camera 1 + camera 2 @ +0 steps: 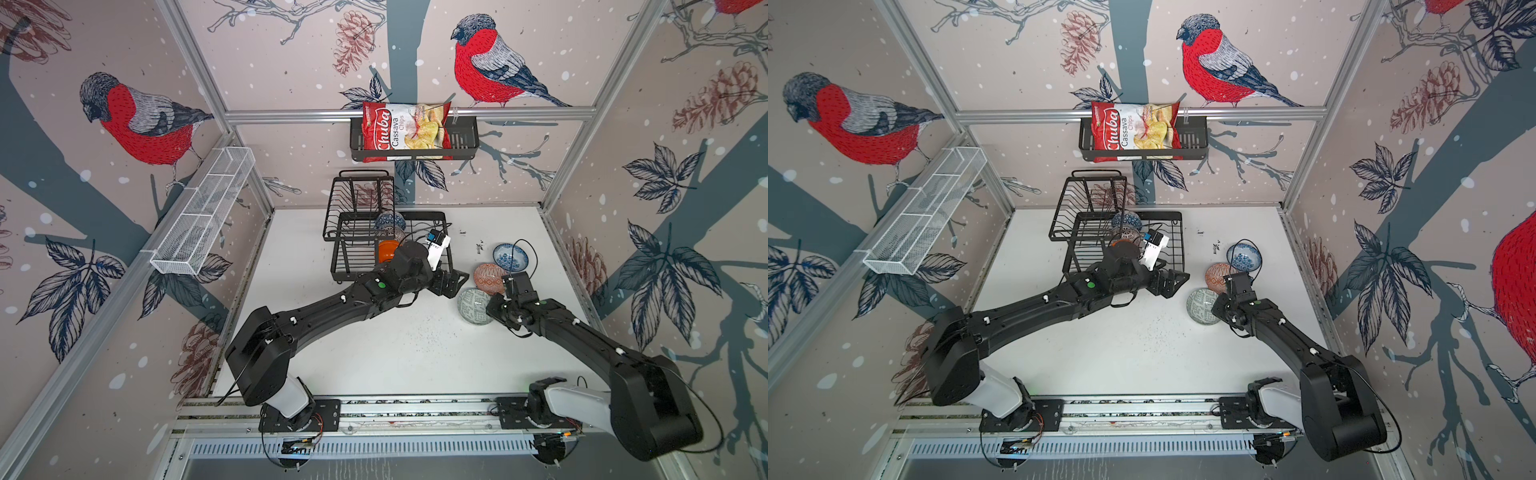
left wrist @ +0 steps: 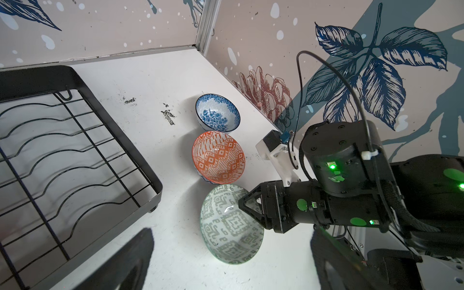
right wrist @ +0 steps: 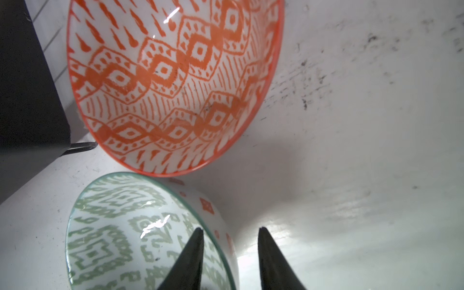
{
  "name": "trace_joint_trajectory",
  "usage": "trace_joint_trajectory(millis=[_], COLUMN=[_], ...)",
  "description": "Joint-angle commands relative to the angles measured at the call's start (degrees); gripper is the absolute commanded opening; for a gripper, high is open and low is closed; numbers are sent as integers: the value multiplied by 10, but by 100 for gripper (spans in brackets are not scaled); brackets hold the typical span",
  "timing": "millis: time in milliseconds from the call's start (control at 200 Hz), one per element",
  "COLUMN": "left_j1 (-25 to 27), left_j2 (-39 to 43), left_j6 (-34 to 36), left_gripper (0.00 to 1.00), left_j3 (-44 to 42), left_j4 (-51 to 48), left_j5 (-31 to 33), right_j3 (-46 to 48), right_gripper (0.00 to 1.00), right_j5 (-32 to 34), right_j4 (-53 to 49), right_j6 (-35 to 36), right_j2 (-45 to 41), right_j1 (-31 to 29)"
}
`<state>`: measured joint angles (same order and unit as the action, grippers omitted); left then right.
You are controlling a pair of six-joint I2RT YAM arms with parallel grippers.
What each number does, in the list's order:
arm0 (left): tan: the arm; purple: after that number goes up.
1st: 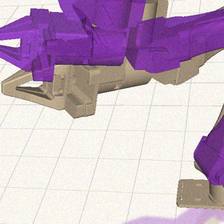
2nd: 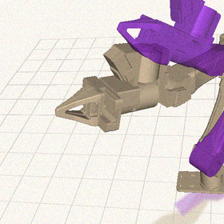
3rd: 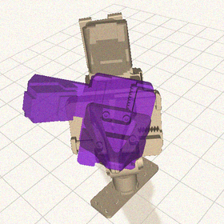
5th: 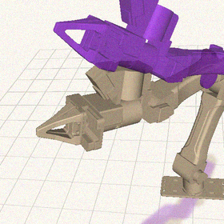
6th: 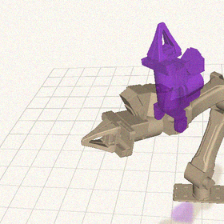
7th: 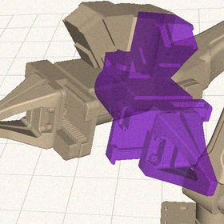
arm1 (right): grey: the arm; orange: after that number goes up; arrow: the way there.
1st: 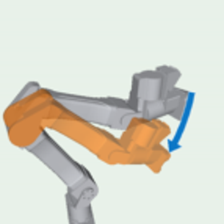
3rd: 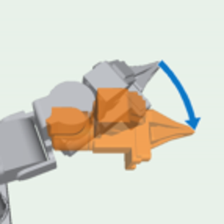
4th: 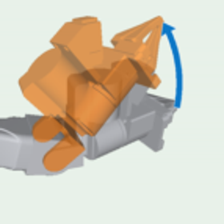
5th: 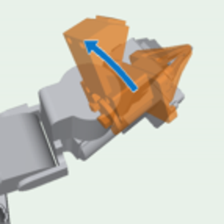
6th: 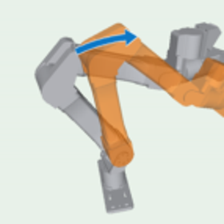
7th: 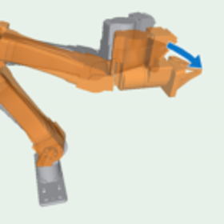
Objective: Load the bowls into the dish rack
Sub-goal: 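Lift the green-patterned bowl with the right gripper toward the rack, then bring the green-patterned bowl toward the left gripper while left gripper reaches its rim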
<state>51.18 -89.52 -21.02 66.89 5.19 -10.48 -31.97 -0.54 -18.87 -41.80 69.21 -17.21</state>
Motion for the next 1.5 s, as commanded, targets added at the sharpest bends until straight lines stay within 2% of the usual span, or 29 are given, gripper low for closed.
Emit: trace_joint_trajectory(millis=[0,175,365,620,926,1151,1391,1496], left_j1=[1,1,0,-1,-15,-37,-38,-38], left_j2=[-1,-3,10,27,26,22,18,16], left_j6=[-1,-5,-7,1,-19,-39,-38,-34], left_gripper=[98,98,98,98,94,74,62,54], left_j3=[4,4,-4,-5,-11,-17,-17,-15], left_j4=[2,3,15,13,23,31,30,25], left_j5=[-2,-7,-6,6,-1,-9,-2,5], right_j3=[-5,-17,-45,-71,-112,-116,-153,-175], right_gripper=[34,20,9,3,1,1,0,0], right_j5=[-2,8,31,61,151,189,219,237], right_j4=[20,19,3,7,16,59,78,80], right_j6=[10,5,-5,-21,-20,-26,-27,-22], right_j2=[8,15,1,-37,-83,-108,-81,-63], right_j1=[0,-13,-35,-61,-120,-155,-192,-214])
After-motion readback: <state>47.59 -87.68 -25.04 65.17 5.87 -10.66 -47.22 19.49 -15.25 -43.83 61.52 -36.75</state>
